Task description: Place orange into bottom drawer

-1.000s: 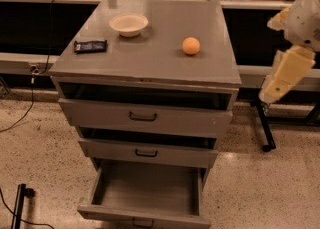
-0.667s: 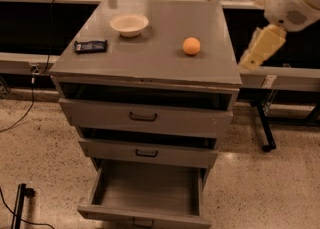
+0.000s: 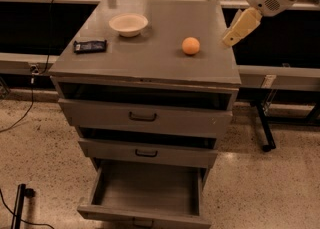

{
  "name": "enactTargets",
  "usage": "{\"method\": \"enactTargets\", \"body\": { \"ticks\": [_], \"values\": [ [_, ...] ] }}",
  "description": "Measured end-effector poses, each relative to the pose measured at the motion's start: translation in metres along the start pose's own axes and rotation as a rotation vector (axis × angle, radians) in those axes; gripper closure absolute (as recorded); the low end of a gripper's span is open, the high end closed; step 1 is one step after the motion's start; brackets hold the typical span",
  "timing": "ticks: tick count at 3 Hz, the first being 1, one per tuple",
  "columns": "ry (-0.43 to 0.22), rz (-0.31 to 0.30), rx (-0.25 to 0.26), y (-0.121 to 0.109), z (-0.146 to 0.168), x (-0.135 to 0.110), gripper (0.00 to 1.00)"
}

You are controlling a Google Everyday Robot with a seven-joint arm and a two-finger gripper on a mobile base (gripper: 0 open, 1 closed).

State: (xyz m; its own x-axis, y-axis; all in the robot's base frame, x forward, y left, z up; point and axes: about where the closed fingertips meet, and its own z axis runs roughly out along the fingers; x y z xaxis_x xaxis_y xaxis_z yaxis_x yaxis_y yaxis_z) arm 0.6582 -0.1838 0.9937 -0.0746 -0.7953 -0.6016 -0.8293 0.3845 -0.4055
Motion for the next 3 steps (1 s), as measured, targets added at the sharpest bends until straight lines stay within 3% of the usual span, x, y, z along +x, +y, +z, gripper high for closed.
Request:
{"method": "enactTargets", "body": {
  "ticks": [1,2,3],
  "values": [
    [0.003,-0.004,0.005,0.000,-0.003,-0.001,0.00],
    [-0.084,0.010,0.001,0.004,0.014,-0.008,0.00],
    [-0.224,0.071,0.025,0.006,0.042,-0.017,0.00]
  ]
}}
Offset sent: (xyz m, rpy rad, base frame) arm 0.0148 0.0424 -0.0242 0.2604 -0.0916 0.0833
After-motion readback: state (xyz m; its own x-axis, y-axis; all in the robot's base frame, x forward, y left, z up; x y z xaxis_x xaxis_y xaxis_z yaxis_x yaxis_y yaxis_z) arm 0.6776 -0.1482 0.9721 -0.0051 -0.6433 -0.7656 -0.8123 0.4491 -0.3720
